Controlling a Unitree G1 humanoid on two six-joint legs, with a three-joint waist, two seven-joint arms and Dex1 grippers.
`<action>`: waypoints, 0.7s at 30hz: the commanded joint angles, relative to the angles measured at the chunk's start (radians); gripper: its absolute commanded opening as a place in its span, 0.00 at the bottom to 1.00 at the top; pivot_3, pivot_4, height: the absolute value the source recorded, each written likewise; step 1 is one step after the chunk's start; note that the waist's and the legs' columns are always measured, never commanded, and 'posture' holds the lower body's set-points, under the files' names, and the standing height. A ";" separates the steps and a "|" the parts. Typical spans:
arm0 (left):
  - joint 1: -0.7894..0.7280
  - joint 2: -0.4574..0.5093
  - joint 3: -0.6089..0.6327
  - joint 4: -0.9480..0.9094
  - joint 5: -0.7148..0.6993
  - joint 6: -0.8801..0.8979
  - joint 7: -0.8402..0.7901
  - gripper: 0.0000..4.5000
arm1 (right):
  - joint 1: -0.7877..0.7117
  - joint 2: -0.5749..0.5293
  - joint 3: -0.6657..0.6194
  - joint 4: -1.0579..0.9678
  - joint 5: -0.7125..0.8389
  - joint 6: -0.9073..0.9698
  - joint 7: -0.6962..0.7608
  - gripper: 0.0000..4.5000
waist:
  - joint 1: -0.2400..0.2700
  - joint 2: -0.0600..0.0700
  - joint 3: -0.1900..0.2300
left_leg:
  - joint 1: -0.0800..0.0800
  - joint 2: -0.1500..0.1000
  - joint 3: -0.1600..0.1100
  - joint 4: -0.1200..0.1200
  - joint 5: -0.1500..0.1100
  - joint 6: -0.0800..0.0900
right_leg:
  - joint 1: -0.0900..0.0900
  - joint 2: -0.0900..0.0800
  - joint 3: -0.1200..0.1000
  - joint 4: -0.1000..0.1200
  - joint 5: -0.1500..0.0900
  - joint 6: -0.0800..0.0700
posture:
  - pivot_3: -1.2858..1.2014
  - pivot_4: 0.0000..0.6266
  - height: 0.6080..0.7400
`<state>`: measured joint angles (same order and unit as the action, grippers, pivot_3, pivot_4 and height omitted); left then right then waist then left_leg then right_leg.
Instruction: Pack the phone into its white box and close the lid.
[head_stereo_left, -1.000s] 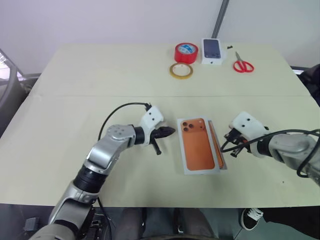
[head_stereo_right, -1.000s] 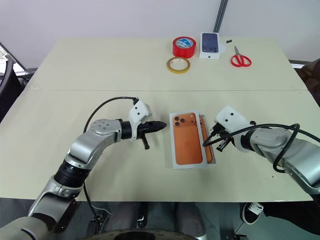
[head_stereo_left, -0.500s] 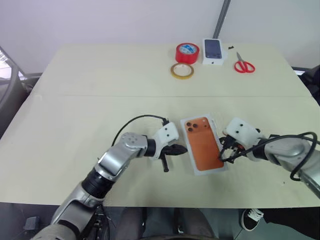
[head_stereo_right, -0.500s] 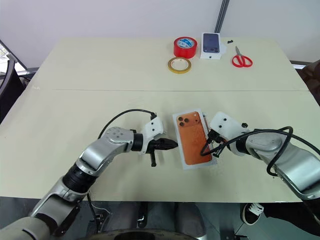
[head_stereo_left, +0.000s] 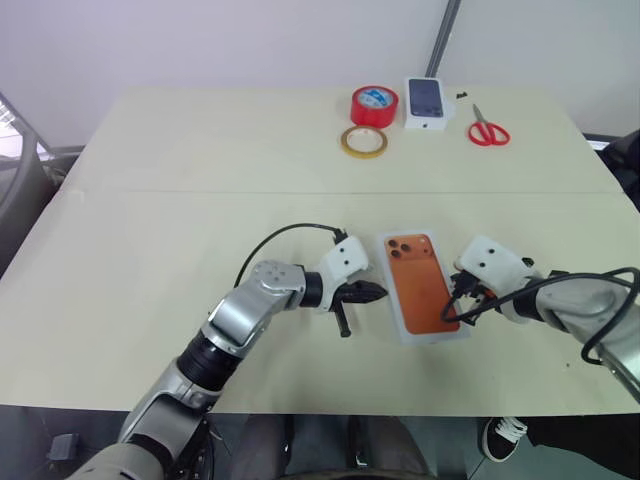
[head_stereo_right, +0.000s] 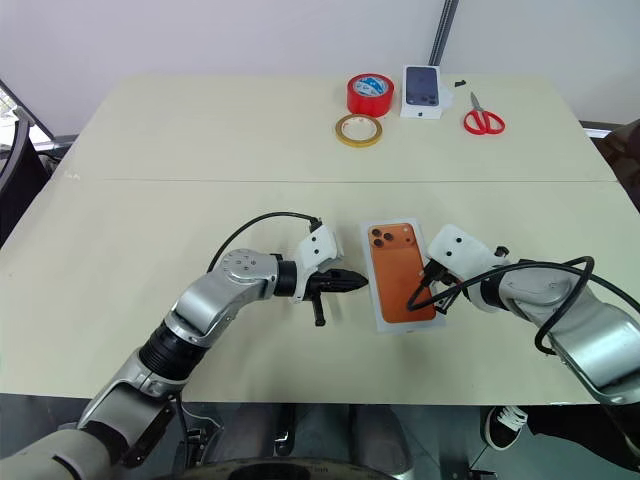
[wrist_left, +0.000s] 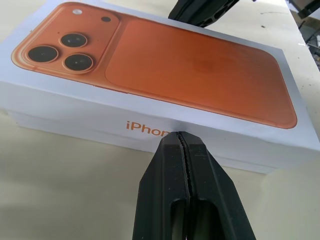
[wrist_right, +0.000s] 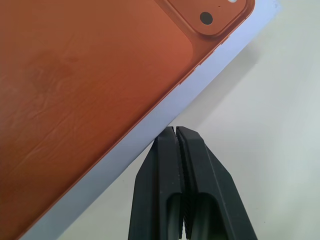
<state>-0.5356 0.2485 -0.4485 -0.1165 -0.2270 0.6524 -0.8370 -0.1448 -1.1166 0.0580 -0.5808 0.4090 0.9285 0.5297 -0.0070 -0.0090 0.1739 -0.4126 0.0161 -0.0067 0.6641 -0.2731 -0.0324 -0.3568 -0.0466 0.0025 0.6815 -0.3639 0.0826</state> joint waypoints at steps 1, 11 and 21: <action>-0.027 -0.019 0.014 -0.012 -0.013 -0.004 0.000 0.00 | -0.001 0.017 -0.023 -0.014 -0.020 -0.012 0.020 0.02 | 0.000 0.000 0.000 | 0.000 0.000 0.000 0.000 0.000 0.000 | 0.000 0.000 0.000 0.000 0.000 0.000 | 0.52 0.24 1.00; -0.010 -0.019 0.115 -0.019 -0.072 0.037 0.032 0.00 | 0.100 -0.027 -0.179 0.027 -0.064 -0.110 0.127 0.02 | 0.001 0.000 0.000 | 0.000 0.000 0.000 0.000 0.000 0.000 | 0.000 0.000 0.000 0.000 0.000 0.000 | 0.52 0.24 1.00; -0.106 -0.085 0.071 0.099 -0.014 -0.009 0.076 0.00 | 0.268 0.028 -0.335 -0.155 0.077 -0.146 0.319 0.02 | 0.020 0.000 0.000 | 0.002 0.000 0.000 0.001 0.000 0.000 | 0.003 0.001 0.000 0.000 0.000 0.000 | 0.52 0.24 1.00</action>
<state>-0.6288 0.1716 -0.3545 -0.0263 -0.2629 0.6719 -0.7673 0.1165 -1.0950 -0.2696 -0.6893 0.4709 0.7813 0.8418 0.0129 -0.0093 0.1738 -0.4102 0.0158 -0.0066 0.6654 -0.2731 -0.0324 -0.3536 -0.0459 0.0024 0.6816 -0.3638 0.0828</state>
